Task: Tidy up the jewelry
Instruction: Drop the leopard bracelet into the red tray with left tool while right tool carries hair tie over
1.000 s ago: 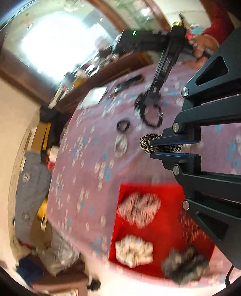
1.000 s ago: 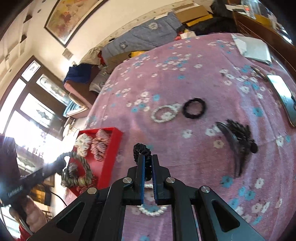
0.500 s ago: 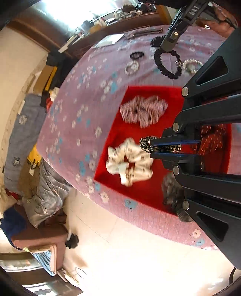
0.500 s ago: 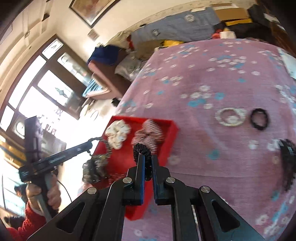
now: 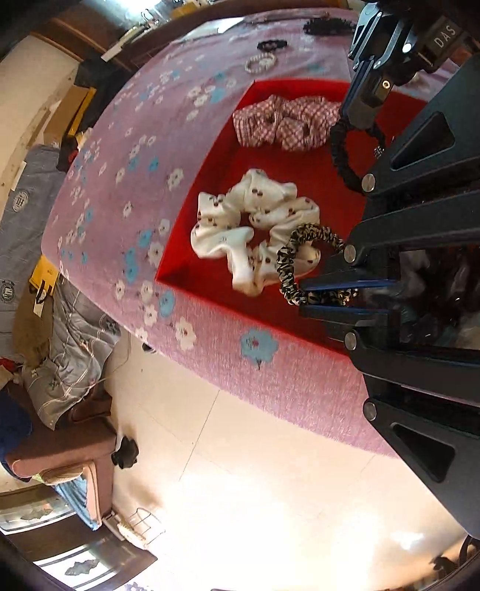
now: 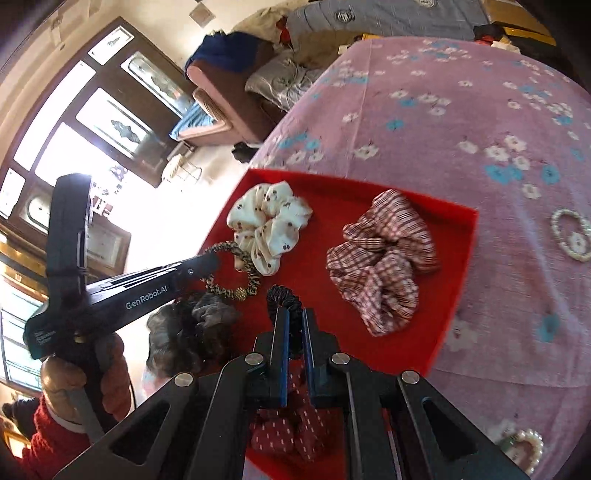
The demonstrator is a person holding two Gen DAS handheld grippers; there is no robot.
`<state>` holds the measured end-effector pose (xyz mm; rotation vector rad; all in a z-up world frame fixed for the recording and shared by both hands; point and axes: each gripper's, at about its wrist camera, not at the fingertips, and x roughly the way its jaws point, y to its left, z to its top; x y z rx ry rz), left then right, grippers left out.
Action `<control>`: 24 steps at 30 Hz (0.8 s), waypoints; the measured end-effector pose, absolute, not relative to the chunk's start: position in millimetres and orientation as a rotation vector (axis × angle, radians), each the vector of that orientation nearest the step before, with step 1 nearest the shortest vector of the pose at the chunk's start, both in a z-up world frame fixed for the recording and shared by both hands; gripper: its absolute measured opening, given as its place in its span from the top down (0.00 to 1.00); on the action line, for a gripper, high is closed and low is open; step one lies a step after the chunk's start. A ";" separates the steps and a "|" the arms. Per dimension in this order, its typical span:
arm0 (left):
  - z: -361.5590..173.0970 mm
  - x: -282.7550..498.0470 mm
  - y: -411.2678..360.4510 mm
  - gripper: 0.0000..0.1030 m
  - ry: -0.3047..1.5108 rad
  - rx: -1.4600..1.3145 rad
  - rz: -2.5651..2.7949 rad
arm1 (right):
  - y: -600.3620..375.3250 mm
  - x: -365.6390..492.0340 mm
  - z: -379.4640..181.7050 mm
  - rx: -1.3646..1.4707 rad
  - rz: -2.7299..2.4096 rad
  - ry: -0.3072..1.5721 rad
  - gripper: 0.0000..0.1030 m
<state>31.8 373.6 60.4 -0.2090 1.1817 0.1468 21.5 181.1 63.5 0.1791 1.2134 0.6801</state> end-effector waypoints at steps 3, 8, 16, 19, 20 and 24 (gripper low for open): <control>62.8 30.3 373.9 0.92 1.174 -0.210 0.146 | 191.4 26.1 56.5 0.167 0.673 1.227 0.91; 73.0 21.9 373.8 0.70 1.157 -0.184 0.158 | 196.3 31.8 51.5 0.168 0.662 1.246 0.85; 99.7 17.7 372.7 0.64 1.075 -0.210 0.152 | 175.1 49.6 50.1 0.162 0.584 1.236 0.69; 102.6 22.6 365.8 0.64 1.070 -0.212 0.153 | 174.3 64.7 45.4 0.115 0.548 1.226 0.70; 103.8 22.5 363.4 0.64 1.067 -0.211 0.150 | 173.9 67.8 45.1 0.105 0.538 1.219 0.70; 111.6 17.8 344.6 0.64 1.051 -0.130 0.167 | 168.7 81.3 49.9 0.110 0.519 1.200 0.70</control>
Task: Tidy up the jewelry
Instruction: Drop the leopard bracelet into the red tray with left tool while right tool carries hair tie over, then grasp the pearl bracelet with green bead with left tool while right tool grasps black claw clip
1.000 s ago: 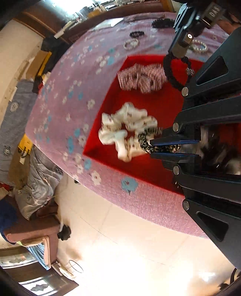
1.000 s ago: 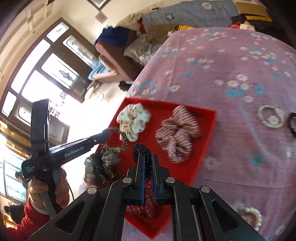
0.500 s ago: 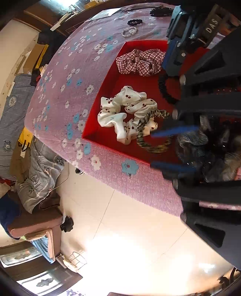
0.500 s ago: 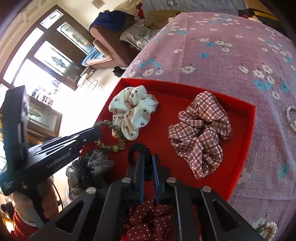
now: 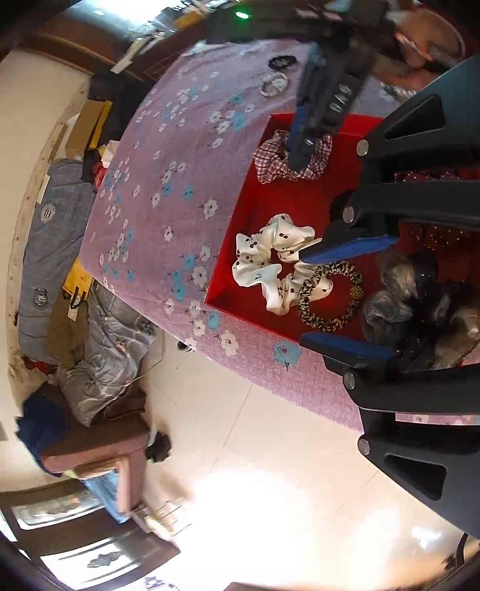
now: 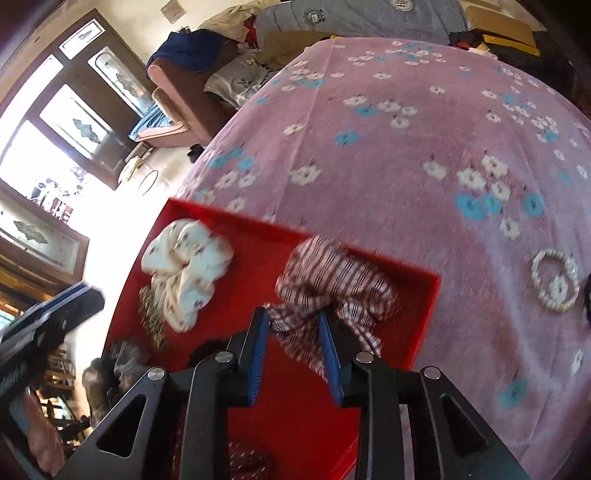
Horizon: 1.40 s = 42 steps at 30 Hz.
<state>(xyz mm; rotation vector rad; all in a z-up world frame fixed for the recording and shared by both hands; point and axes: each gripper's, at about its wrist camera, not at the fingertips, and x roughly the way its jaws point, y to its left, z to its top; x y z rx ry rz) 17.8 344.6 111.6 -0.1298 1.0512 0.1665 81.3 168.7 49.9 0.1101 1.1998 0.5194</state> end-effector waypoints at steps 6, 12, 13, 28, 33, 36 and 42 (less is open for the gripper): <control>122.6 5.2 318.5 0.63 1.033 -0.022 0.196 | 146.0 63.8 78.5 0.169 0.558 1.154 0.61; 127.4 -5.4 287.6 0.63 1.032 0.034 0.194 | 103.7 30.0 101.3 0.221 0.550 1.111 0.59; 129.1 -7.3 279.7 0.63 1.029 0.042 0.189 | 94.5 25.1 103.8 0.231 0.542 1.105 0.58; 138.2 -26.9 182.2 0.60 1.014 0.106 0.144 | -45.5 -28.3 106.1 0.331 0.418 1.084 0.55; 134.4 -34.6 153.2 0.59 1.026 0.100 0.124 | -90.5 -44.3 105.0 0.339 0.372 1.076 0.53; 127.0 -37.4 141.7 0.59 1.043 0.081 0.110 | -114.2 -52.5 104.5 0.336 0.346 1.070 0.53; 92.5 -43.1 111.4 0.59 1.116 0.040 0.030 | -151.0 -63.8 96.0 0.332 0.307 1.081 0.52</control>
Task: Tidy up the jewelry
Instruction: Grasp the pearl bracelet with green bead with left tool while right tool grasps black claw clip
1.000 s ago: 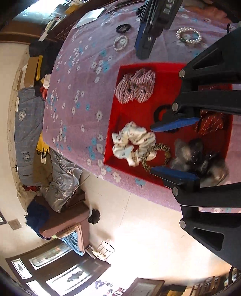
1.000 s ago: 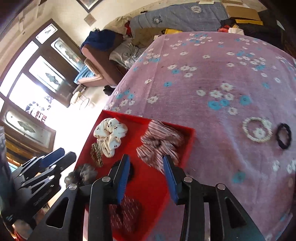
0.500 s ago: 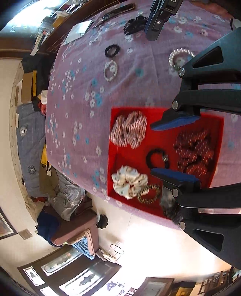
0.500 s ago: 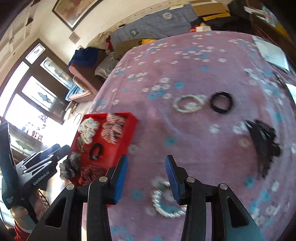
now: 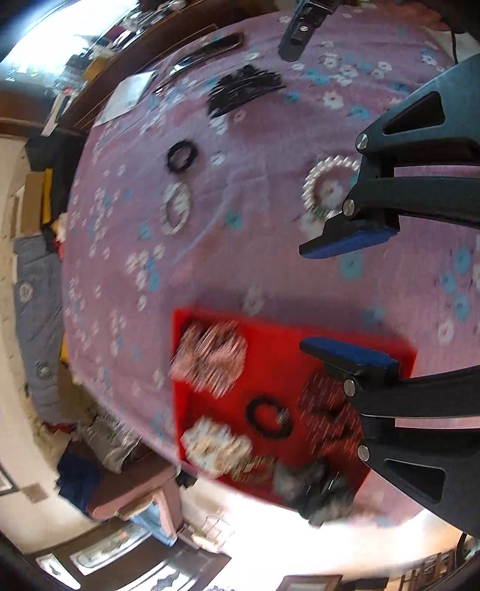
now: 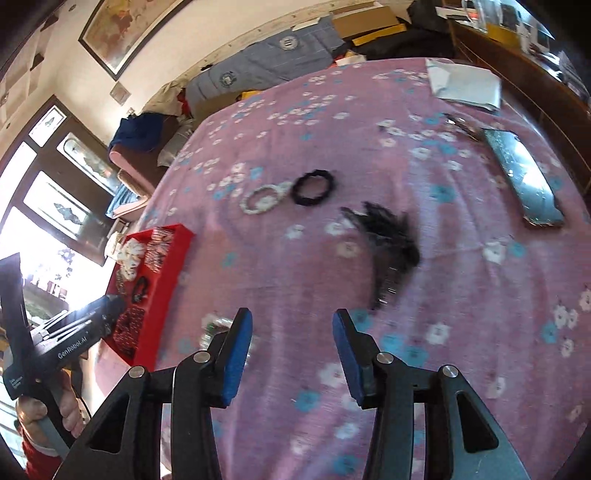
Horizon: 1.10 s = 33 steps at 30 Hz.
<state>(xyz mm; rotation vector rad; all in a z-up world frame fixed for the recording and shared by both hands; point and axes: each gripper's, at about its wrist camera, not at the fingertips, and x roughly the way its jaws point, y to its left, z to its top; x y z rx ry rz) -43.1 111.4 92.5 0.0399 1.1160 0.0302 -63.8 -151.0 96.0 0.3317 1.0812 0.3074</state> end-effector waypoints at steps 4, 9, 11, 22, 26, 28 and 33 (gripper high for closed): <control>66.9 -45.6 91.9 0.59 1.166 0.032 -0.023 | -164.5 -65.2 87.9 0.333 0.297 1.096 0.52; 39.1 -43.1 82.4 0.59 1.222 -0.022 -0.065 | -176.8 -62.0 84.8 0.336 0.288 1.092 0.52; 32.7 -41.2 81.8 0.59 1.231 -0.047 -0.072 | -177.9 -56.9 86.4 0.330 0.292 1.085 0.52; 24.5 -33.4 71.1 0.59 1.202 0.008 -0.065 | -194.2 -23.1 78.9 0.307 0.191 1.088 0.52; 23.4 -36.6 64.0 0.65 1.176 0.062 -0.062 | -193.7 -11.3 67.4 0.305 0.169 1.101 0.52; 24.3 -37.4 61.5 0.79 1.166 0.067 -0.070 | -191.8 -5.5 63.2 0.306 0.164 1.109 0.52; 25.1 -38.5 55.8 0.92 1.159 0.083 -0.080 | -189.8 6.3 52.7 0.335 0.164 1.130 0.52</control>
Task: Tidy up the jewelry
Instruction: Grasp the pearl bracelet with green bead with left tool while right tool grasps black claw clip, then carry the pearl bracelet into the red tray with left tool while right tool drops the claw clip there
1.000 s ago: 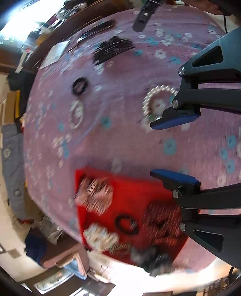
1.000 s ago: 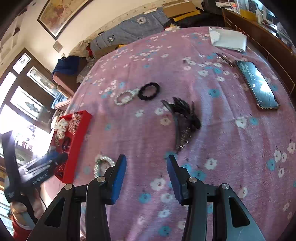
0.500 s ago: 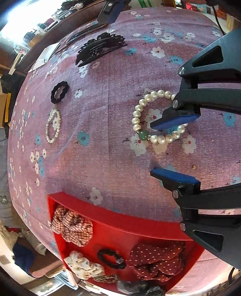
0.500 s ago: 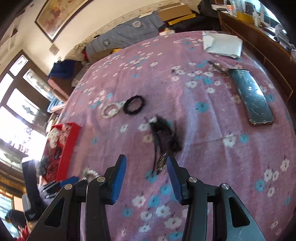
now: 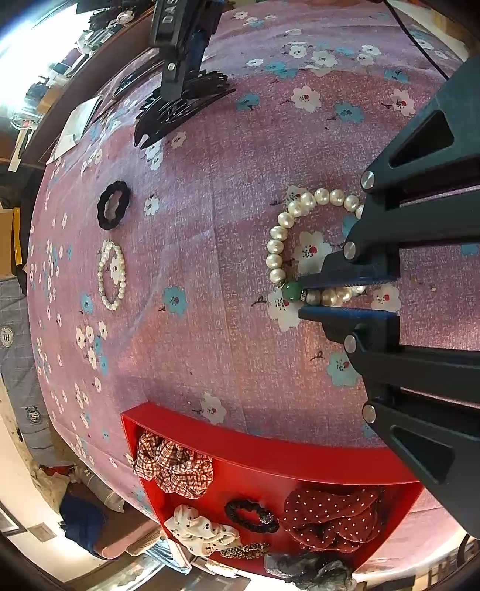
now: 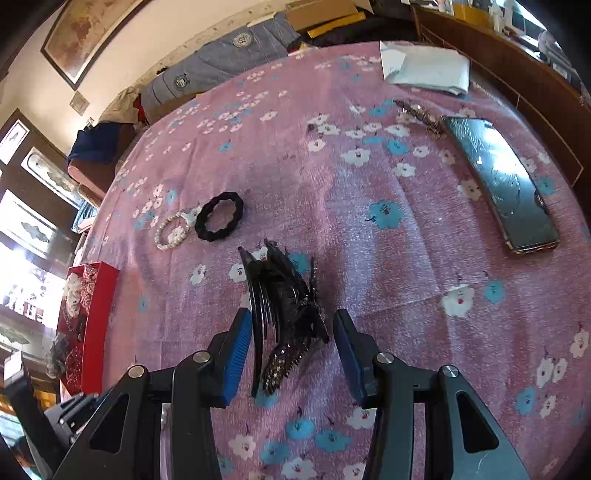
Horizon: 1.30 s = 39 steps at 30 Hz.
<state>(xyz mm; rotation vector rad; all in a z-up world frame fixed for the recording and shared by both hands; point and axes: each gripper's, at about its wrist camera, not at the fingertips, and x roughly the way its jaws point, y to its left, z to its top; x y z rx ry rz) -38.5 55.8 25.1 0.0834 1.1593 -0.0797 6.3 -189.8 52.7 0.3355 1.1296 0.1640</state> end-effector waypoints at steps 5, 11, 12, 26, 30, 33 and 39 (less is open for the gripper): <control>35.2 -40.5 64.8 0.92 1.166 -0.006 -0.112 | -189.1 8.9 49.7 0.355 0.166 1.129 0.63; 65.7 -45.8 75.1 0.92 1.120 -0.071 -0.141 | -193.6 2.7 64.4 0.390 0.164 1.090 0.64; 70.4 -47.0 76.4 0.92 1.113 -0.077 -0.142 | -195.1 1.4 68.4 0.403 0.167 1.081 0.64; 152.4 -62.8 156.7 0.91 0.967 -0.183 -0.070 | -148.7 -14.2 119.8 0.401 0.300 1.000 0.64; 160.9 -54.7 188.0 0.91 0.956 -0.176 -0.015 | -116.2 -15.2 128.4 0.390 0.368 0.992 0.64; 162.7 -46.7 206.1 0.91 0.953 -0.161 0.004 | -89.5 -15.1 133.0 0.379 0.416 0.990 0.63; 152.5 -12.3 248.2 0.91 0.985 -0.201 -0.002 | -35.0 -12.8 134.0 0.351 0.494 1.003 0.63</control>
